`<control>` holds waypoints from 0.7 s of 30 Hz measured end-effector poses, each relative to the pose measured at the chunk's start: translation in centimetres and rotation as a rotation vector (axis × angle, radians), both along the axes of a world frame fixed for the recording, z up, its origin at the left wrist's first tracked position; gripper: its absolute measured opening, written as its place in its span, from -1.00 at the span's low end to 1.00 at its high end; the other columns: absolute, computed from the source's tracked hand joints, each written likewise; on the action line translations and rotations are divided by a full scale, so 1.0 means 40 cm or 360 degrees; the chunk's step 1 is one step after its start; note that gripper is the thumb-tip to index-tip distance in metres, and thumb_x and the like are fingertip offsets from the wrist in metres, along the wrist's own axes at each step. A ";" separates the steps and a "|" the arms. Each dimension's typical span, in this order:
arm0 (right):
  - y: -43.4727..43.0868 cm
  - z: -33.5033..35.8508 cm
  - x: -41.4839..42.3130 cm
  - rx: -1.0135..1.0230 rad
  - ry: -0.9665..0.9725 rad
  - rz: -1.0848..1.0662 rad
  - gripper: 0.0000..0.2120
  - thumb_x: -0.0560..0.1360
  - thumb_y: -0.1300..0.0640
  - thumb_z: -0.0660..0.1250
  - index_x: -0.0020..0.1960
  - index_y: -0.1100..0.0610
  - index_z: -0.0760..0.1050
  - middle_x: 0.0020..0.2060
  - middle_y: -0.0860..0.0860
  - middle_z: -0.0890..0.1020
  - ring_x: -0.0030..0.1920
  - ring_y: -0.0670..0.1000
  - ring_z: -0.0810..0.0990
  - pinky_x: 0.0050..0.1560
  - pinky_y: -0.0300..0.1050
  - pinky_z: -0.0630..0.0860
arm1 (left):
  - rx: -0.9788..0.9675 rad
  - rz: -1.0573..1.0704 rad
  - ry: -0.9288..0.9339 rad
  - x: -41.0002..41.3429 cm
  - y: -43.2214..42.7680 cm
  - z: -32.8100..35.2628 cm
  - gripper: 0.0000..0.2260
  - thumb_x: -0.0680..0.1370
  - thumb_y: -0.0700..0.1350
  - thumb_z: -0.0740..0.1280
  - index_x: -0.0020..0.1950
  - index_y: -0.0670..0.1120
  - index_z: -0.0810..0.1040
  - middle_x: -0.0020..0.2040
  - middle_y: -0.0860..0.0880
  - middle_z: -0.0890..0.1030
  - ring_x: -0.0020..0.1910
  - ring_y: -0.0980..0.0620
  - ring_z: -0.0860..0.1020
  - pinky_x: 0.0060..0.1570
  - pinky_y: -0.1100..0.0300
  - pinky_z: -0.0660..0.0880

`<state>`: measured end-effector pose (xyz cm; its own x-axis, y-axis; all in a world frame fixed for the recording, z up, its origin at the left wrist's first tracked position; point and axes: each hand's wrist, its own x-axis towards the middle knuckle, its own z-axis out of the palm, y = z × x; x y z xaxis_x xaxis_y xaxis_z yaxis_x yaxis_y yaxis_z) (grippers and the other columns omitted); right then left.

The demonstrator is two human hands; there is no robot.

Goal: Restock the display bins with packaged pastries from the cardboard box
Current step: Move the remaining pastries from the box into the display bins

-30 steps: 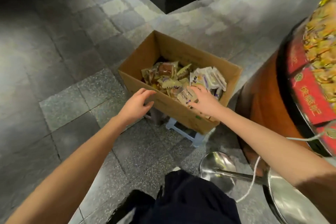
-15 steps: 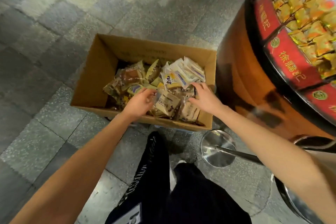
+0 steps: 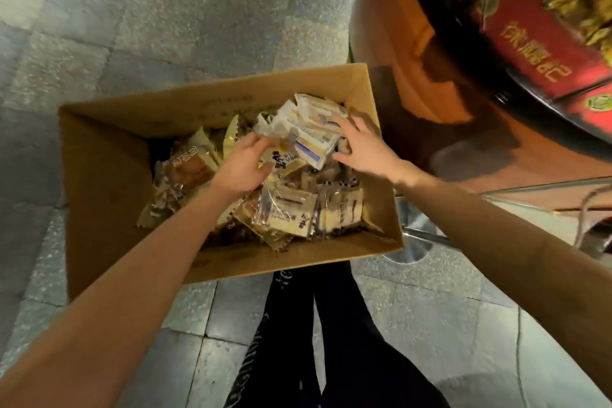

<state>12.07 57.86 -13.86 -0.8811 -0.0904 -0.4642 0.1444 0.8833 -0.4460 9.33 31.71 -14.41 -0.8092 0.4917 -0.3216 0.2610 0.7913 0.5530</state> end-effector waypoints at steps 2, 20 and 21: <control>0.011 -0.034 -0.029 -0.0049 0.0009 -0.0004 -0.26 0.55 0.04 0.34 0.59 -0.09 -0.01 0.52 0.20 0.11 0.49 0.22 0.21 0.44 0.03 0.23 | -0.0050 -0.0135 0.0099 -0.042 0.013 -0.033 -0.60 0.56 -0.20 0.32 0.41 -0.10 0.43 0.36 -0.12 0.40 0.37 -0.16 0.36 0.36 -0.01 0.28; 0.020 -0.185 -0.221 -0.0231 0.0155 0.0114 -0.45 0.58 0.05 0.24 0.53 -0.09 0.16 0.39 0.06 0.42 0.33 0.14 0.44 0.29 0.09 0.41 | -0.0161 -0.0484 0.0451 -0.159 0.078 -0.240 -0.42 0.49 -0.02 0.43 0.49 0.07 0.36 0.50 -0.08 0.30 0.28 -0.17 0.33 0.24 -0.16 0.35; 0.022 -0.179 -0.218 -0.0209 0.0224 0.0063 -0.45 0.59 0.12 0.22 0.53 -0.07 0.16 0.38 0.08 0.45 0.30 0.14 0.48 0.25 0.10 0.45 | -0.0131 -0.0493 0.0506 -0.152 0.078 -0.248 -0.46 0.49 -0.08 0.43 0.46 0.02 0.41 0.45 -0.13 0.36 0.23 -0.18 0.37 0.20 -0.15 0.39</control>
